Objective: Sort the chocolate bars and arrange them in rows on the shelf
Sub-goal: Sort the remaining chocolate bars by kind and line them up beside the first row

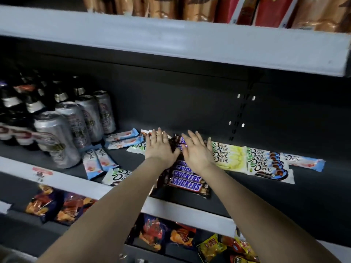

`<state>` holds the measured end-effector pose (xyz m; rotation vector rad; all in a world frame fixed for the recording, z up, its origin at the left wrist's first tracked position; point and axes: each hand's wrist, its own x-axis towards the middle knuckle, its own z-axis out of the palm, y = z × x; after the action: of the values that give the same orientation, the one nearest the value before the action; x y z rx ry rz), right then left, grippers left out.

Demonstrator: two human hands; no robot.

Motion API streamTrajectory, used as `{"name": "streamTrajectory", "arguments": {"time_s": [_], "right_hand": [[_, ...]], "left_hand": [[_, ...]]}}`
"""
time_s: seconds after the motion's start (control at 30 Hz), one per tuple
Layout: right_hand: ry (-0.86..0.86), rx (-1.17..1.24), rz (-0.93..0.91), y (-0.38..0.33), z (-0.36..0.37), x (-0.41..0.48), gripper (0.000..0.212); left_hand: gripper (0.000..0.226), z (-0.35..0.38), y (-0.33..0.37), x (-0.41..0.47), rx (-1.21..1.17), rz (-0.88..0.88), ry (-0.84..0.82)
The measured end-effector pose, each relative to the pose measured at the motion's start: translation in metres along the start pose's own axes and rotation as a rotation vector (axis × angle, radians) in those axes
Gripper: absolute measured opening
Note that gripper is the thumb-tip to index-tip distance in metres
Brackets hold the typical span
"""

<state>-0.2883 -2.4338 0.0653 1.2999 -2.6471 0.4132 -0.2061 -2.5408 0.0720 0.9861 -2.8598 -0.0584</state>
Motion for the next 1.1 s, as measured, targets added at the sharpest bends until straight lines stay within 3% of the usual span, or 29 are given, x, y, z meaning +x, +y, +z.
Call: {"name": "streamTrajectory", "arguments": {"time_s": [0.27,0.5,0.67,0.83,1.1], "right_hand": [[-0.025,0.034,-0.123,-0.085,0.033,0.046,0.046],[-0.081,0.015,-0.190,-0.142,0.062,0.076,0.050],[-0.148,-0.005,-0.163,-0.156,0.084,0.094,0.054],[-0.223,-0.037,-0.114,-0.156,0.099,0.102,0.056],[-0.127,-0.127,-0.180,-0.158,0.090,0.107,0.054]], "left_hand": [[0.074,0.003,-0.108,0.008,-0.047,-0.159,-0.001],[0.067,0.015,-0.178,0.022,-0.126,-0.134,0.030],[0.059,0.028,-0.197,0.036,-0.150,-0.093,-0.023],[0.050,0.042,-0.206,0.047,-0.133,-0.002,0.045],[0.043,0.043,-0.212,0.054,-0.128,0.055,0.097]]}}
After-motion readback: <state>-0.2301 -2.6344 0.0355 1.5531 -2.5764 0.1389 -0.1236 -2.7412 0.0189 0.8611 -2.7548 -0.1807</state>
